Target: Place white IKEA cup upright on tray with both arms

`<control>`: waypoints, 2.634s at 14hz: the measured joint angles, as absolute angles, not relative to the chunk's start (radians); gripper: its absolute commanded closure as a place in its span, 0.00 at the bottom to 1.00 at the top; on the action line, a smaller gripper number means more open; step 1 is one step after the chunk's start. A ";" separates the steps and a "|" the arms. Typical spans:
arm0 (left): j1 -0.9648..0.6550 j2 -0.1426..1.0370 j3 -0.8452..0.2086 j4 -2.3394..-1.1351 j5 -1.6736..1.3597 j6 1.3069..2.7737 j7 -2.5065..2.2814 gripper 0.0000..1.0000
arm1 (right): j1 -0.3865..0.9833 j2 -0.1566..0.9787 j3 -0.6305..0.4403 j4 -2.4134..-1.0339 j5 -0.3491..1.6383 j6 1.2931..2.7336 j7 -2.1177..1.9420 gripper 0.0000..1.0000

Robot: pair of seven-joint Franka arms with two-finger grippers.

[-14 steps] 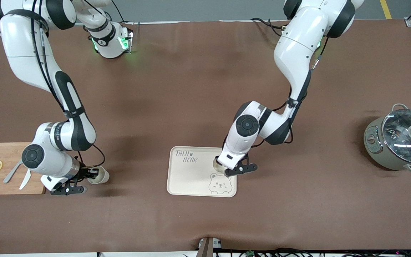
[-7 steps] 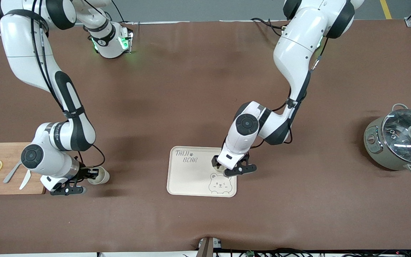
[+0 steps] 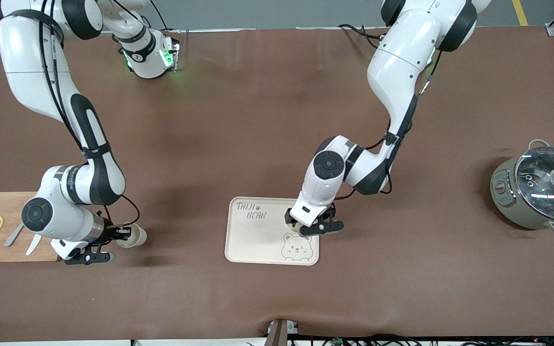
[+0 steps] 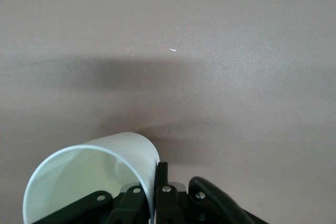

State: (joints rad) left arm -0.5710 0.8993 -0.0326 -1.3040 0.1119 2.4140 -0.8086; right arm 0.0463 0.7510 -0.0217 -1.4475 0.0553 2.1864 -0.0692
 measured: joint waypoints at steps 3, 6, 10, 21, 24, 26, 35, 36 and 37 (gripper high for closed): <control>-0.571 0.887 -0.031 -1.292 0.127 2.353 -0.809 0.00 | 0.049 0.736 -0.016 -1.394 0.057 2.078 -0.039 1.00; -0.570 0.840 -0.029 -1.283 0.127 2.262 -0.809 0.00 | 0.051 0.733 0.018 -1.337 0.058 1.994 0.050 1.00; -0.569 0.781 -0.029 -1.281 0.127 2.173 -0.809 0.00 | 0.061 0.716 0.086 -1.319 0.058 1.972 0.216 1.00; -0.352 0.524 -0.024 -1.275 0.029 1.802 -0.419 0.00 | 0.231 0.709 0.182 -1.304 0.058 2.002 0.719 1.00; -0.273 0.501 -0.023 -1.276 0.020 1.779 -0.291 0.00 | 0.269 0.714 0.182 -1.304 0.058 2.064 0.786 1.00; -0.212 0.496 -0.023 -1.276 0.013 1.772 -0.196 0.00 | 0.298 0.727 0.181 -1.304 0.057 2.113 0.821 1.00; -0.042 0.486 -0.023 -1.276 0.000 1.761 0.004 0.00 | 0.348 0.805 0.175 -1.304 0.054 2.250 0.863 1.00; -0.041 0.486 -0.023 -1.276 0.000 1.761 0.004 0.00 | 0.349 0.813 0.175 -1.304 0.053 2.267 0.863 1.00; -0.041 0.486 -0.023 -1.277 0.000 1.761 0.004 0.00 | 0.352 0.822 0.175 -1.305 0.050 2.283 0.864 1.00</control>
